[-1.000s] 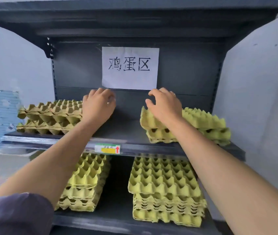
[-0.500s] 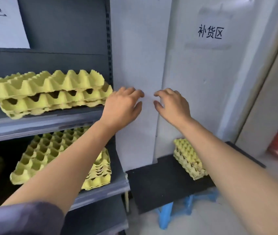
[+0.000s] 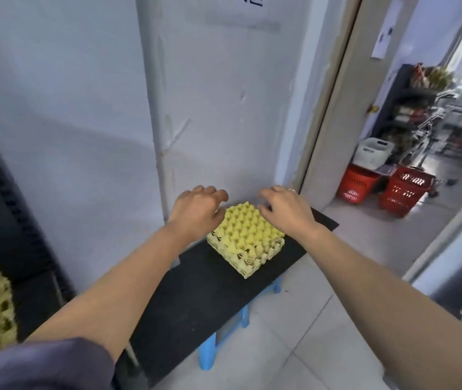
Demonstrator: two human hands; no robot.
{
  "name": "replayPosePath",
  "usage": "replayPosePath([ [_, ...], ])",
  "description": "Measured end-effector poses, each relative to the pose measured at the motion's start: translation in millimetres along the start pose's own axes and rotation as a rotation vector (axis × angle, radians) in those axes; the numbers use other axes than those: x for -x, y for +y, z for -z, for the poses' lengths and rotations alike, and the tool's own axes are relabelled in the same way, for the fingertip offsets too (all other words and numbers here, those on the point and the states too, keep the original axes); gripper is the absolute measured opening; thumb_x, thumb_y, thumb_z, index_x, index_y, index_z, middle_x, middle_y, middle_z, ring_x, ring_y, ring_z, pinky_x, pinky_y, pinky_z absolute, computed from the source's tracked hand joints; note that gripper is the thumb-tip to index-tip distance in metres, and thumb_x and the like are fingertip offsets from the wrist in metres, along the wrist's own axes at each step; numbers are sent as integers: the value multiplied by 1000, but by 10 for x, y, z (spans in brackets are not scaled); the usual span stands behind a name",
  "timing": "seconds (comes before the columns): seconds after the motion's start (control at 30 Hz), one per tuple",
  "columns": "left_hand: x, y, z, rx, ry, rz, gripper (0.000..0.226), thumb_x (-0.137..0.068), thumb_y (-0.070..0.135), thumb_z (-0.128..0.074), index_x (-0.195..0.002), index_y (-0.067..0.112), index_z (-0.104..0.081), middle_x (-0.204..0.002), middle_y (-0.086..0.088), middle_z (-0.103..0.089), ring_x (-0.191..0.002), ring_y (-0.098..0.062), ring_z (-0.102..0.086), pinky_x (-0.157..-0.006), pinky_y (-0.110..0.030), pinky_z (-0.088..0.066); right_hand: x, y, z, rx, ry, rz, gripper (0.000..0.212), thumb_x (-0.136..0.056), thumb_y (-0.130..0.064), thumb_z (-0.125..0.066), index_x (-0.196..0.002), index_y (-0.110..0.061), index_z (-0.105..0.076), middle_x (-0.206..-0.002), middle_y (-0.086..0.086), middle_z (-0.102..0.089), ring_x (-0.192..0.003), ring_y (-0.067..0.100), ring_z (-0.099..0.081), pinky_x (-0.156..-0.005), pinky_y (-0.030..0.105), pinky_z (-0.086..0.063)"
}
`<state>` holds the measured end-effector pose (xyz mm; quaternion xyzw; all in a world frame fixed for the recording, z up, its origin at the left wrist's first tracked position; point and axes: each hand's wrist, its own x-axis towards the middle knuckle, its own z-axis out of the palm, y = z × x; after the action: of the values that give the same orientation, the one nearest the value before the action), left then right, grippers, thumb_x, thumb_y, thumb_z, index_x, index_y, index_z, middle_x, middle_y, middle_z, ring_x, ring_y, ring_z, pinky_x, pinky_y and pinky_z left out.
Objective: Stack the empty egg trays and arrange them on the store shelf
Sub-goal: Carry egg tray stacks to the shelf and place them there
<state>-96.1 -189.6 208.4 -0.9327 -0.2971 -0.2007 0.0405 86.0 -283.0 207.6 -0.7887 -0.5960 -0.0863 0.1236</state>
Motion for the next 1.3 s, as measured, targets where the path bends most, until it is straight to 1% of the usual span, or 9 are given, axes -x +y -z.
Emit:
replayPosePath([
  [0.1, -365, 85, -330, 11, -53, 17, 33, -95, 33, -42, -126, 25, -50, -119, 3, -58, -113, -20, -50, -84, -31, -40, -194, 435, -187, -9, -56, -28, 29, -92, -32, -48, -118, -23, -60, -111, 5, -60, -105, 29, -57, -84, 40, -50],
  [0.17, -625, 170, -571, 9, -73, 36, 34, -95, 33, -41, -127, 25, -49, -119, 3, -58, -114, -20, -49, -85, -32, -40, -352, 757, -309, -14, -80, -29, 30, -92, -33, -49, -119, -26, -59, -111, 3, -60, -106, 27, -57, -84, 41, -50],
  [0.33, -1135, 358, -1161, 23, -179, 159, 35, -95, 35, -41, -129, 28, -48, -122, 3, -56, -116, -19, -48, -89, -33, -40, -766, 1504, -599, -21, -162, -15, 33, -94, -33, -48, -125, -25, -56, -119, 4, -59, -110, 27, -54, -84, 39, -49],
  [0.5, -1418, 432, -1640, 59, -275, 299, 34, -95, 35, -43, -128, 28, -50, -124, 4, -56, -114, -19, -51, -89, -33, -41, -1117, 2033, -908, -48, -270, 5, 38, -94, -31, -48, -131, -23, -52, -129, 5, -54, -116, 29, -51, -91, 43, -47],
  [0.73, -1695, 272, -2339, 83, -398, 445, 37, -94, 34, -42, -129, 29, -49, -126, 3, -57, -113, -22, -53, -89, -34, -44, -1676, 2487, -1508, -111, -419, 11, 42, -95, -32, -49, -134, -19, -50, -127, 8, -53, -115, 29, -52, -91, 43, -48],
  [0.87, -1914, 75, -2789, 124, -449, 510, 38, -93, 33, -43, -131, 29, -47, -129, 4, -55, -115, -21, -52, -90, -35, -45, -2024, 2726, -1909, -80, -519, -4, 43, -94, -33, -48, -135, -19, -47, -126, 8, -52, -113, 29, -52, -90, 44, -49],
  [1.13, -2348, -219, -3618, 126, -546, 598, 41, -94, 35, -45, -134, 28, -43, -133, 1, -48, -119, -24, -48, -90, -37, -43, -2605, 3085, -2742, -95, -662, -45, 38, -95, -30, -48, -129, -14, -49, -122, 9, -52, -107, 27, -55, -88, 42, -52],
  [1.23, -2317, -277, -3924, 135, -618, 690, 50, -93, 36, -47, -141, 27, -36, -141, -2, -40, -126, -26, -42, -96, -40, -39, -2700, 3172, -3106, -168, -730, -88, 36, -93, -34, -49, -124, -15, -53, -112, 5, -57, -95, 22, -59, -82, 39, -54],
  [1.3, -2286, -302, -4164, 158, -653, 775, 56, -92, 37, -48, -144, 26, -30, -145, -5, -35, -130, -28, -37, -100, -43, -37, -2758, 3232, -3400, -206, -761, -113, 32, -91, -40, -48, -112, -17, -57, -100, 2, -60, -83, 18, -60, -73, 35, -55],
])
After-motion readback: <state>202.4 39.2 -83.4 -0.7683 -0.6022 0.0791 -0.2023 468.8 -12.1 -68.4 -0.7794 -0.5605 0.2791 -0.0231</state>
